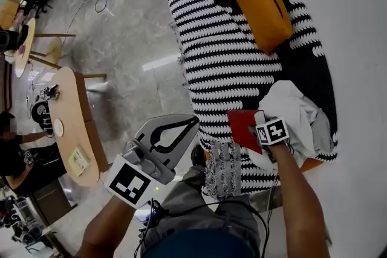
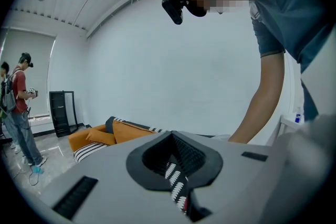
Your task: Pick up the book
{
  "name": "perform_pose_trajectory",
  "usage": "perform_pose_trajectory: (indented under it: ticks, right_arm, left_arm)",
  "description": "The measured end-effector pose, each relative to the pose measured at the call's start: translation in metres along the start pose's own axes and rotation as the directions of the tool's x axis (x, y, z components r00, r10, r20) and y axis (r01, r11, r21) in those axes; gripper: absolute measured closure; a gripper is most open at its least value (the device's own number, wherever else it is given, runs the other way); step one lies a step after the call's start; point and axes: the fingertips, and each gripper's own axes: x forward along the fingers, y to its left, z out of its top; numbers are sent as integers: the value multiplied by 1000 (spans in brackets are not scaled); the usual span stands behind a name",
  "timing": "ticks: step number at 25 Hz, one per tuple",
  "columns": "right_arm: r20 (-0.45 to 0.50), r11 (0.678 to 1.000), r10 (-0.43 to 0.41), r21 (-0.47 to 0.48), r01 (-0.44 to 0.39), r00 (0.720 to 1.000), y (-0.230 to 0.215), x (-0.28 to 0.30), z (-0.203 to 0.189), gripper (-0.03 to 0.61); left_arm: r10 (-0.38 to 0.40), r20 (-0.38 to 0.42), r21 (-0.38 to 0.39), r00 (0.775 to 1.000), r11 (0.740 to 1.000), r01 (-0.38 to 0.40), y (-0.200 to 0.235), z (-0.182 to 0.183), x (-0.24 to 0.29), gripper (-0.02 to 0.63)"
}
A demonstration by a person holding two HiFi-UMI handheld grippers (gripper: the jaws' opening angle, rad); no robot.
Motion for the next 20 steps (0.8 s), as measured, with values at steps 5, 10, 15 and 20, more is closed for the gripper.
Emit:
perform_pose_trajectory:
  ticks: [5,10,15,20]
  right_arm:
    - [115,1000,6,-16,-4,993,22,-32,13,314]
    - [306,999,1,-50,14,952,55,-97,49,318]
    - [514,992,-3,-105,66,858,91,-188,98,318]
    - [691,974,9,-172,151,723,130,-294,145,318]
  left_arm:
    - [-4,9,22,1000,1000,3,-1,9,-5,609]
    - [-16,32,65,999,998,14,-4,25,-21,609]
    - [-30,54,145,998,989,22,-3,52,-43,609]
    - [-7,95,198,995,980,-12,6,83,-70,609]
